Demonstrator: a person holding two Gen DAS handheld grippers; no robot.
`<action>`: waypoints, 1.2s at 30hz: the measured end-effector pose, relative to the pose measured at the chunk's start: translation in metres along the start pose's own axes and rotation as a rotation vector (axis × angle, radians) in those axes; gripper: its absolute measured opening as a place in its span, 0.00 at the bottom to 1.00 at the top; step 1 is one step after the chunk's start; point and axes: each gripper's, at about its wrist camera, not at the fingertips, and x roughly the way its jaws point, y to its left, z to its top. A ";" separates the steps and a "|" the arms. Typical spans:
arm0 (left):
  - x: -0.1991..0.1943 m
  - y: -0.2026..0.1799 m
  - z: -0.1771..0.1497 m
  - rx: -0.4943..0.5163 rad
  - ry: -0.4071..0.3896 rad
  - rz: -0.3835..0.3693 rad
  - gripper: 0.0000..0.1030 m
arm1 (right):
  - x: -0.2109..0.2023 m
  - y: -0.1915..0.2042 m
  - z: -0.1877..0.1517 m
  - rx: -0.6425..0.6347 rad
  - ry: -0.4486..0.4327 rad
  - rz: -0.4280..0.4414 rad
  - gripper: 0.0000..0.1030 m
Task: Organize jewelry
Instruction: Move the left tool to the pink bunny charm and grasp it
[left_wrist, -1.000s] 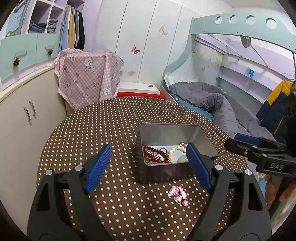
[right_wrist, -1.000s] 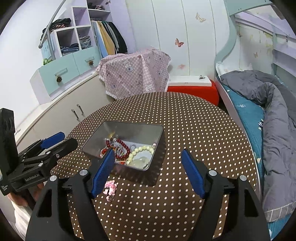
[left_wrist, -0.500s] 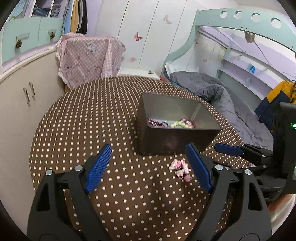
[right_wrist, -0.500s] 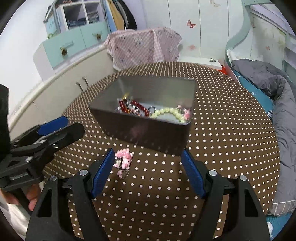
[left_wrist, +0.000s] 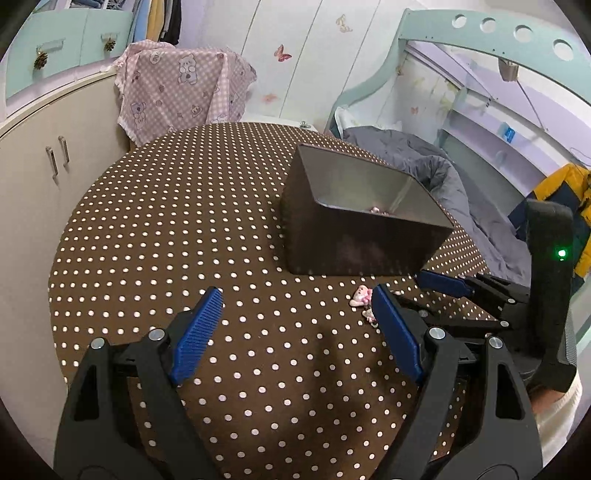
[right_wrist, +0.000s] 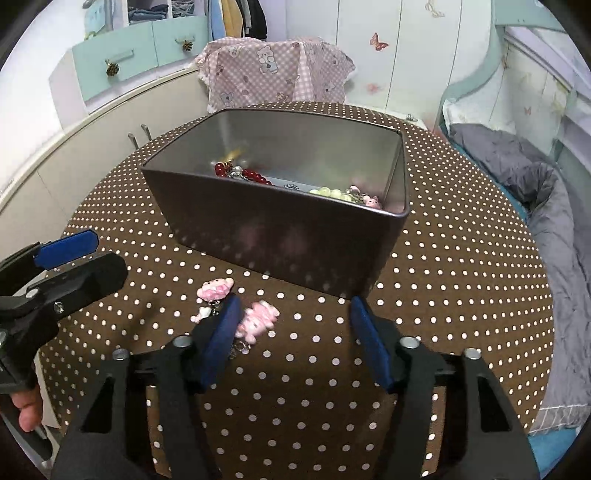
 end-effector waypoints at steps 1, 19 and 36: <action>0.002 -0.002 0.000 0.005 0.006 -0.003 0.79 | -0.001 0.000 0.000 -0.003 -0.005 0.014 0.38; 0.039 -0.041 0.003 0.113 0.110 0.009 0.73 | -0.020 -0.006 -0.021 0.009 -0.017 0.065 0.34; 0.032 -0.021 0.001 0.082 0.092 -0.006 0.14 | -0.040 0.001 -0.035 -0.034 -0.041 0.132 0.40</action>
